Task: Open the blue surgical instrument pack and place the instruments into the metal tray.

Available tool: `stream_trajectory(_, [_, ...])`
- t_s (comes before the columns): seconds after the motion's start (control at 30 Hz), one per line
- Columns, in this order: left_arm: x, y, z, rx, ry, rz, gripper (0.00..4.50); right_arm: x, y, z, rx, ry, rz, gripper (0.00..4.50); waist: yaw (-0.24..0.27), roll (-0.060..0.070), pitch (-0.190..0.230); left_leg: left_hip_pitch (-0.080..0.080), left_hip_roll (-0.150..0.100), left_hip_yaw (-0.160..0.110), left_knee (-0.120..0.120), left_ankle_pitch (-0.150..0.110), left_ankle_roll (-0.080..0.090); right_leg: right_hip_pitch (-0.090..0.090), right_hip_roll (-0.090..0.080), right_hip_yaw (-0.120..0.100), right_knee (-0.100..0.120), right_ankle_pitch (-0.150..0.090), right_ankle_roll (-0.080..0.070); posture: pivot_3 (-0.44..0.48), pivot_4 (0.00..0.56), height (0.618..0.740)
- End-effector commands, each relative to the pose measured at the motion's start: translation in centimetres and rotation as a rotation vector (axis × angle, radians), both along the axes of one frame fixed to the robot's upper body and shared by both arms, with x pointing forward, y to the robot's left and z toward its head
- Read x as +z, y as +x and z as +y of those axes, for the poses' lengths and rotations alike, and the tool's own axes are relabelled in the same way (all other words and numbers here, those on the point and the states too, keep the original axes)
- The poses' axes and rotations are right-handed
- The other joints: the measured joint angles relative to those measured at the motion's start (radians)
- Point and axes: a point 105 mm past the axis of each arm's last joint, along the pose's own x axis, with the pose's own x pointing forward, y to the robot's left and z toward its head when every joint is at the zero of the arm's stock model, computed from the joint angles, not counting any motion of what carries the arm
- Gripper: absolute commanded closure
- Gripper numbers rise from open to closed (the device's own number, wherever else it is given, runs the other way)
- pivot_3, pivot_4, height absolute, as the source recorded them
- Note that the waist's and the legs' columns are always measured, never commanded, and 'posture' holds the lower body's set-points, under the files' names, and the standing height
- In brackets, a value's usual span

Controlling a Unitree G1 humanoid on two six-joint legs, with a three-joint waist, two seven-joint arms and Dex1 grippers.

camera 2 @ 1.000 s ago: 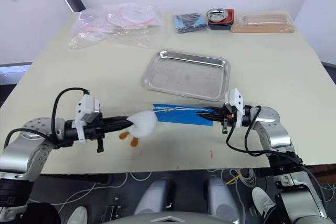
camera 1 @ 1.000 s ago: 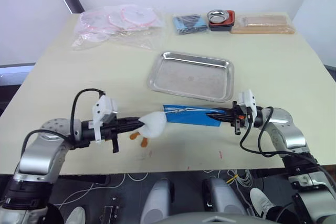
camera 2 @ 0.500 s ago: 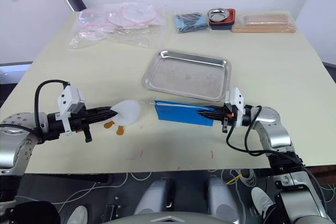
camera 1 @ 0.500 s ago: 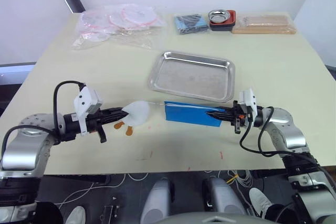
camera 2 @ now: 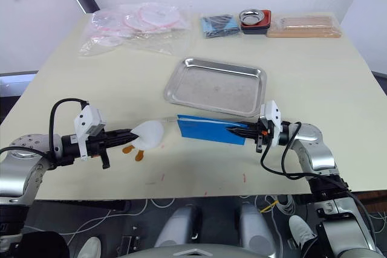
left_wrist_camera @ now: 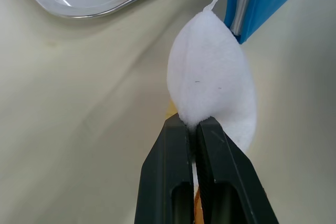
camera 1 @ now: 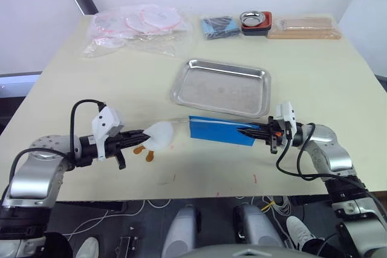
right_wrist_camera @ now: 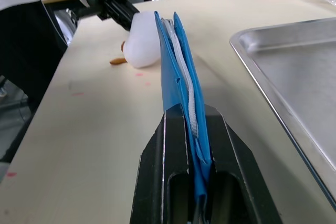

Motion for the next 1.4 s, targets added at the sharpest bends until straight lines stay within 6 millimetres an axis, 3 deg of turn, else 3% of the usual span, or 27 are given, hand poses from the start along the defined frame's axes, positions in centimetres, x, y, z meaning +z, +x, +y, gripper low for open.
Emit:
stream_trajectory(0.03, [-1.3,-0.3,0.2,0.014,0.002,0.046,4.49,3.1,-0.3,-0.5,0.015,0.130,-0.027,4.50,0.001,0.000,0.000,0.000,0.000,0.000,0.000,0.000,0.000,0.000,0.000,0.000,0.000,0.000,0.000,0.000,0.150,0.740])
stream_trajectory(0.47, [-2.1,-0.3,-0.1,0.004,-0.005,0.064,4.49,6.9,-0.1,-0.3,0.011,0.365,0.051,4.50,0.003,0.001,0.000,0.000,-0.001,-0.001,0.000,0.000,0.000,0.000,-0.001,0.000,0.000,0.000,0.000,0.000,0.150,0.740])
stream_trajectory(0.63, [-1.9,-0.2,0.1,0.003,0.004,0.055,4.49,5.6,-0.2,-0.2,0.010,0.252,0.001,4.50,0.005,0.001,0.000,0.000,-0.001,0.000,0.000,0.000,0.000,0.000,-0.001,0.000,0.000,0.000,0.000,0.000,0.150,0.740])
stream_trajectory(0.87, [0.7,1.7,0.7,0.015,0.043,-0.084,4.49,3.1,-0.5,0.1,0.057,0.040,-0.118,4.50,0.003,0.001,0.000,0.000,-0.001,0.000,0.000,0.000,0.000,0.000,0.000,-0.001,0.000,0.000,0.000,0.000,0.150,0.740])
stream_trajectory(1.03, [2.1,0.7,0.1,-0.039,0.033,0.011,4.49,2.4,-0.7,0.4,0.077,0.006,-0.147,4.50,0.001,0.000,0.001,-0.001,-0.001,-0.001,0.000,0.000,0.000,0.000,0.000,-0.001,0.000,0.000,0.000,0.000,0.150,0.740])
stream_trajectory(1.13, [3.4,0.7,0.1,-0.043,0.040,-0.001,3.51,2.2,-0.7,0.5,0.082,0.001,-0.155,4.50,0.001,0.001,0.001,-0.001,-0.001,-0.001,0.000,0.000,0.000,-0.001,0.000,-0.001,0.000,0.000,0.000,0.000,0.150,0.740])
stream_trajectory(1.23, [4.4,0.9,0.2,-0.041,0.050,-0.025,2.13,2.1,-0.7,0.6,0.081,0.000,-0.158,4.50,0.001,0.001,0.001,-0.001,-0.001,-0.001,0.000,0.000,0.000,-0.001,0.000,-0.001,0.000,0.000,0.000,0.000,0.150,0.740])
stream_trajectory(1.4, [9.4,1.3,-0.4,-0.070,-0.141,-0.148,0.04,2.0,-0.9,0.5,0.094,0.000,-0.141,4.50,0.003,0.000,0.001,-0.002,-0.001,-0.001,0.000,0.000,0.000,-0.001,0.000,-0.002,0.000,0.000,0.000,0.000,0.150,0.740])
